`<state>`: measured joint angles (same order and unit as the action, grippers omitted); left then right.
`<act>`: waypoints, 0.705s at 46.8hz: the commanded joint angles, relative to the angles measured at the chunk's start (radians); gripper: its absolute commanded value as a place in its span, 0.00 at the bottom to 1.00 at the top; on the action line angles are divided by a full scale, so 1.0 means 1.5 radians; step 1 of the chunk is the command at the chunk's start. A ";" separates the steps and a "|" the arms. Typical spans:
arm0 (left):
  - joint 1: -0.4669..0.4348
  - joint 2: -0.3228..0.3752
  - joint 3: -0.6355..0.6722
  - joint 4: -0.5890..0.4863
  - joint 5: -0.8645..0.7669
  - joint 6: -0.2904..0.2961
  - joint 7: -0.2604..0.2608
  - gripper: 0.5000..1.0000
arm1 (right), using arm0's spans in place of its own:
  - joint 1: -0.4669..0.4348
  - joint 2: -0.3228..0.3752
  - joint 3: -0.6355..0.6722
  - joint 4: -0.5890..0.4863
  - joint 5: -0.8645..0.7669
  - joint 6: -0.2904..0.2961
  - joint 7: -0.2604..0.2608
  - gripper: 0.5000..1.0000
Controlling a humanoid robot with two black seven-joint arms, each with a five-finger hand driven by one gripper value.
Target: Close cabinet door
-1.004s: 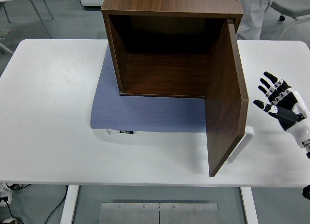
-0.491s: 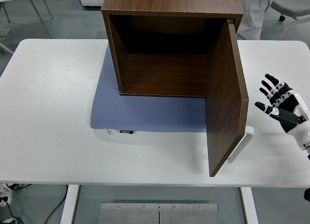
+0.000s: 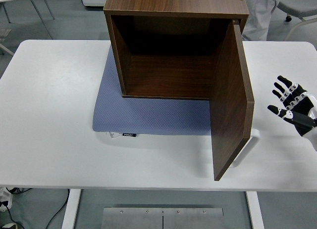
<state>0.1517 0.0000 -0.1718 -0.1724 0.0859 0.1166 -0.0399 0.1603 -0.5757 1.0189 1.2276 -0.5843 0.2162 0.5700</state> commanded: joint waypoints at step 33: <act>0.000 0.000 0.000 0.000 0.000 0.000 0.000 1.00 | -0.068 -0.089 0.004 0.138 -0.002 0.012 0.027 1.00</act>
<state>0.1518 0.0000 -0.1718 -0.1733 0.0859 0.1168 -0.0399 0.0663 -0.7084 1.0247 1.4333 -0.5874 0.2348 0.6109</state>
